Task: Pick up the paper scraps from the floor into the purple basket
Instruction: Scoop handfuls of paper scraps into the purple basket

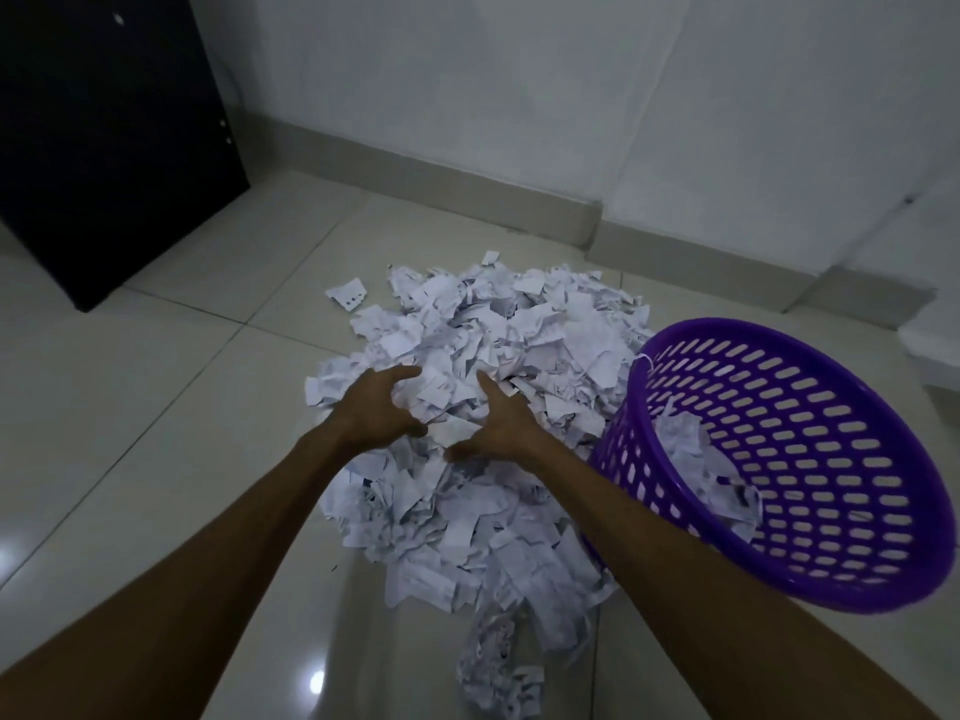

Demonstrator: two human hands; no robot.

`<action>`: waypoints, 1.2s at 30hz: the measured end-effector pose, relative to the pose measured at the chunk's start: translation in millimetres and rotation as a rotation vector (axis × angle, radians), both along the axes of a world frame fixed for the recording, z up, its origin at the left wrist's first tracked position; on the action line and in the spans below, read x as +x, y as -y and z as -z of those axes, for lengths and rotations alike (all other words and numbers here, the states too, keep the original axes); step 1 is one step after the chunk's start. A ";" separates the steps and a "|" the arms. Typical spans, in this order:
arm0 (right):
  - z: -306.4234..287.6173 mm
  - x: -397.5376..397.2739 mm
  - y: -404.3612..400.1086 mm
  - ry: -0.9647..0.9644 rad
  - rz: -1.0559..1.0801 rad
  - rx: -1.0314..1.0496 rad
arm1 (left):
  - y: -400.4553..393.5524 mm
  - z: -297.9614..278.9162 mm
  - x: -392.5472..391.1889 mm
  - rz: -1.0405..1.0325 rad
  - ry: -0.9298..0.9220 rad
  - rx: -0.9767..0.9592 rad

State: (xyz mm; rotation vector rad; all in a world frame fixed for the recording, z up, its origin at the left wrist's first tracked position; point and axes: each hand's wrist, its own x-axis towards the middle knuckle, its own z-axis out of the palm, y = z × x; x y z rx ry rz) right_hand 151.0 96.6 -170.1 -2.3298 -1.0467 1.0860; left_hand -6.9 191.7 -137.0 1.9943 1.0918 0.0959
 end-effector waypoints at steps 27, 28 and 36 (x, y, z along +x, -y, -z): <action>-67.6 8.2 8.2 -0.088 0.218 0.371 | 33.6 -42.7 22.4 -0.151 0.305 0.137; -73.5 9.0 9.8 -0.084 0.214 0.381 | 34.8 -47.9 21.9 -0.139 0.310 0.140; -128.0 24.0 36.9 -0.061 0.272 0.482 | 56.6 -86.5 26.6 -0.103 0.247 0.119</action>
